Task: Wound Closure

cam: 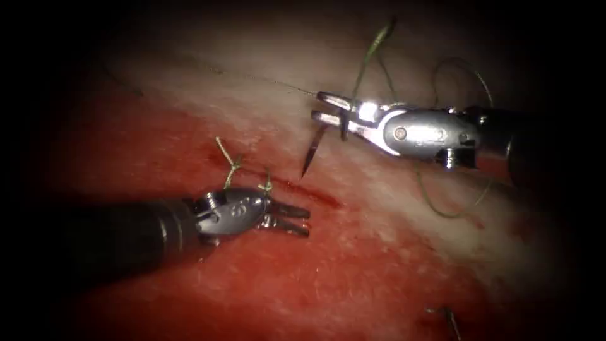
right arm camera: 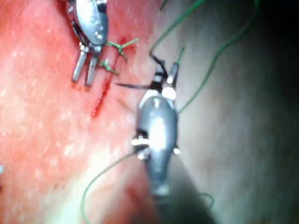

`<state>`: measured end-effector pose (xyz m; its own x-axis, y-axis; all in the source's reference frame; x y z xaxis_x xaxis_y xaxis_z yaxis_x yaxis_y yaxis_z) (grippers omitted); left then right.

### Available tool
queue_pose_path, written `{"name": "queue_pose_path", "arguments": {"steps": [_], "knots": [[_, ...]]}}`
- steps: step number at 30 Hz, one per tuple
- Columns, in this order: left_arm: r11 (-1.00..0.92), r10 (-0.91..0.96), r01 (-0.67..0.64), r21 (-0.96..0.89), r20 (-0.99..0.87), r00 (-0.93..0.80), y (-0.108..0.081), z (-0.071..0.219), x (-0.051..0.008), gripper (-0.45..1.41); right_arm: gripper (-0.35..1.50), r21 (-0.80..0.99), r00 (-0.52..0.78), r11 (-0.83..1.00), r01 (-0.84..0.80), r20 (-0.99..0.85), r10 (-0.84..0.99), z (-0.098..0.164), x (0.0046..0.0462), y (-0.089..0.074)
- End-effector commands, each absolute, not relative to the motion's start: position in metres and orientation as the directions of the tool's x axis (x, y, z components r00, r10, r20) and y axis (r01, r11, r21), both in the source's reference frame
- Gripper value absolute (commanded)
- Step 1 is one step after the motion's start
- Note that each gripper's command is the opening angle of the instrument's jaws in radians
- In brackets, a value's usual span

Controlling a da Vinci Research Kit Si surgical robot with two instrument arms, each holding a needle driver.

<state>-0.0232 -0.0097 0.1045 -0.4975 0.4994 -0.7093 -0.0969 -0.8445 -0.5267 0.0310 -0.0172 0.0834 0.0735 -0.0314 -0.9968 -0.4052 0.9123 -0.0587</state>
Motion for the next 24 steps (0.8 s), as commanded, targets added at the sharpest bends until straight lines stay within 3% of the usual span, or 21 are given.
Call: {"name": "queue_pose_path", "arguments": {"steps": [1,24], "knots": [[-0.845,0.499,-0.098,-0.526,-0.709,-0.498,-0.0097,0.1054,-0.0237,-0.10,-0.35,-0.063,0.073,0.913,-0.404,-0.997,-0.036,0.0841,0.0320,-0.0168],[-0.825,0.505,-0.133,-0.550,-0.610,-0.610,-0.0110,0.1099,-0.0213,0.15,-0.35,-0.218,0.156,0.905,-0.364,-0.973,-0.172,0.0876,0.0330,-0.0182]]}}
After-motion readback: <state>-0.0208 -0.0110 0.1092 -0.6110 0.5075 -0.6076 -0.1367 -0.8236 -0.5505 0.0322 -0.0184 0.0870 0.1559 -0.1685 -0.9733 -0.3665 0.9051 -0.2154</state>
